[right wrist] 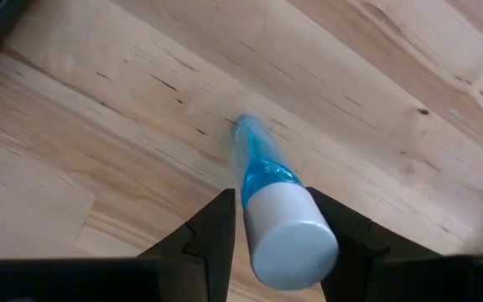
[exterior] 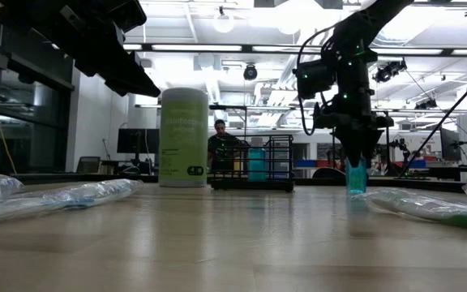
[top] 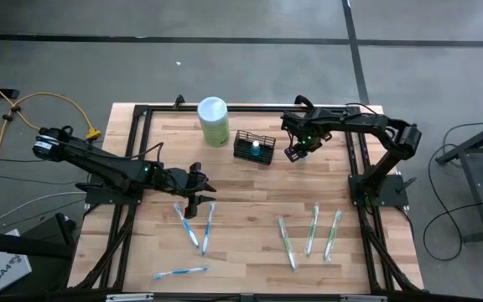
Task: Pick & Place toothbrushing station
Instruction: Put the mouthwash into the mesh organizer
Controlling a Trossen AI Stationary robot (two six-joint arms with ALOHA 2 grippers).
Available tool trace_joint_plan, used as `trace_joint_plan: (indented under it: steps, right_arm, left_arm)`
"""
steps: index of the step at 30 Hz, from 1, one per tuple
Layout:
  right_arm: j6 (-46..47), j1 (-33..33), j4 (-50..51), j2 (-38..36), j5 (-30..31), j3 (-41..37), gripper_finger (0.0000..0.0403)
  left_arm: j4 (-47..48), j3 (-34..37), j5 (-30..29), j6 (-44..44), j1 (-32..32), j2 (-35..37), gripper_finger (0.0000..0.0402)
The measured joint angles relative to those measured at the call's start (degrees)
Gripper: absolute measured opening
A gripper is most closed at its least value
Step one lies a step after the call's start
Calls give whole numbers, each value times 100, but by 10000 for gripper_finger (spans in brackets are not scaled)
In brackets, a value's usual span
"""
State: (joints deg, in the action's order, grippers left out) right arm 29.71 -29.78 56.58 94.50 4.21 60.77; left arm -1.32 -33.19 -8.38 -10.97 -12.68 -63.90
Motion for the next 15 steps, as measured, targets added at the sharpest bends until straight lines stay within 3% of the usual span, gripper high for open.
trace_joint_plan:
  steps: [15]
  right_arm:
    - [-151,0,-2,0,20,4,95]
  left_arm:
    - [-2,0,0,1,1,0,127]
